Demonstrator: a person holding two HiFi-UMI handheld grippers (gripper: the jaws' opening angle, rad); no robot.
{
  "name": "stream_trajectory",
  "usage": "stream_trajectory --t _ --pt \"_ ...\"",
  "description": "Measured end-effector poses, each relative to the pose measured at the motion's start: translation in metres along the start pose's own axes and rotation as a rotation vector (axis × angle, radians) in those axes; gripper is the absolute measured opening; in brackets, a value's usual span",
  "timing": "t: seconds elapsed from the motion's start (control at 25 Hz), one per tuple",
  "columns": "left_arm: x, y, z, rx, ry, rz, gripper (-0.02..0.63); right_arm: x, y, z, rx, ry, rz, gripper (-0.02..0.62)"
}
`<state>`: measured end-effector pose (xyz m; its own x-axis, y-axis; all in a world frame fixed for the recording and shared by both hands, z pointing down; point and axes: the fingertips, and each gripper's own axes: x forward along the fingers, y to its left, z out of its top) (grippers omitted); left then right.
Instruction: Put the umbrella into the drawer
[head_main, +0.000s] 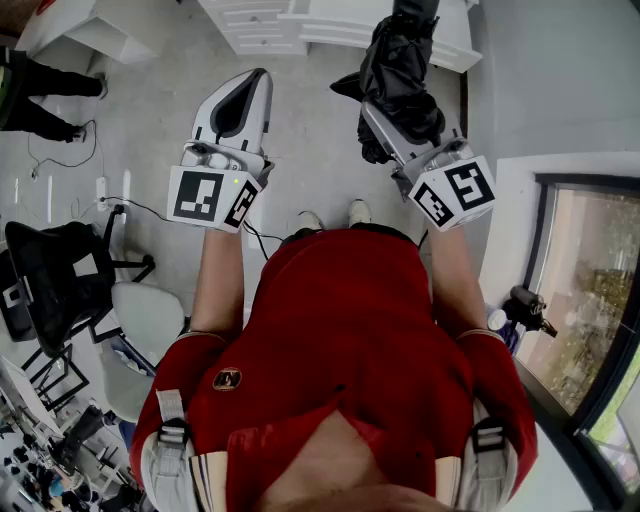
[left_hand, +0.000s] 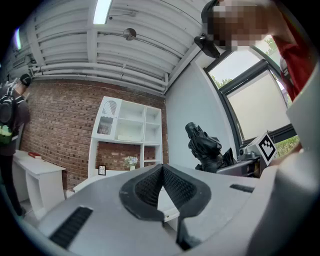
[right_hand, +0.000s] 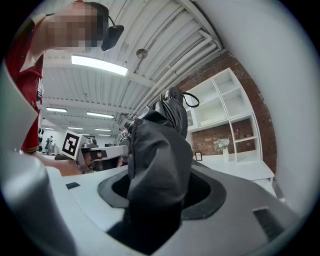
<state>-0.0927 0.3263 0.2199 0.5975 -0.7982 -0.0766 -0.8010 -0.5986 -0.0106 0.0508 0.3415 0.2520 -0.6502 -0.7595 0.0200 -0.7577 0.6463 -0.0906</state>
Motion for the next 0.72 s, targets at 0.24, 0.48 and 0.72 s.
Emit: stream_trajectory --t 0.24,0.48,0.72 --pt "-0.001 0.001 0.000 0.001 -0.004 0.001 0.006 0.001 -0.001 -0.003 0.009 0.009 0.000 0.252" --pt "-0.011 0.010 -0.001 -0.004 -0.017 0.016 0.006 0.006 0.001 -0.006 0.011 0.013 -0.006 0.252" --pt "-0.032 0.039 -0.002 -0.018 -0.033 0.037 0.006 0.022 0.011 -0.009 0.013 0.026 -0.028 0.252"
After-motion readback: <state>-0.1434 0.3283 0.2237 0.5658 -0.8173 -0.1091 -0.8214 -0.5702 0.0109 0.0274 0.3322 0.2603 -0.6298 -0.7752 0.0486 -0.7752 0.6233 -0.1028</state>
